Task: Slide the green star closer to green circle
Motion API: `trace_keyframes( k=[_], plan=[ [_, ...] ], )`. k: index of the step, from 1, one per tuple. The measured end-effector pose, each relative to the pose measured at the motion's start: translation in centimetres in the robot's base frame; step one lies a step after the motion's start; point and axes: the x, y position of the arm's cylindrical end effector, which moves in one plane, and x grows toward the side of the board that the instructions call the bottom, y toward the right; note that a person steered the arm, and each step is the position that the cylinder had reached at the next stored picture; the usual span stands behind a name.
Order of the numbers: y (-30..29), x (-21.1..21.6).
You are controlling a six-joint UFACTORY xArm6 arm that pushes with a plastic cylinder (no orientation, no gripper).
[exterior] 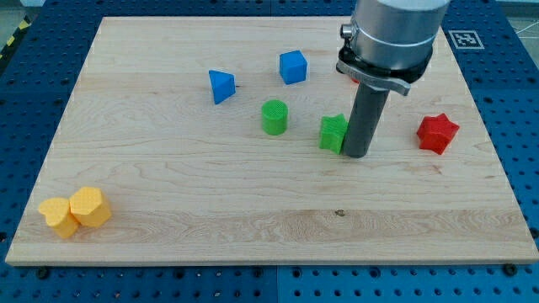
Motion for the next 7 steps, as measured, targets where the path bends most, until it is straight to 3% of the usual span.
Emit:
trace_keyframes(
  k=[5,7],
  plan=[
    [1.8,-1.9],
    [-1.7,-2.0]
  ],
)
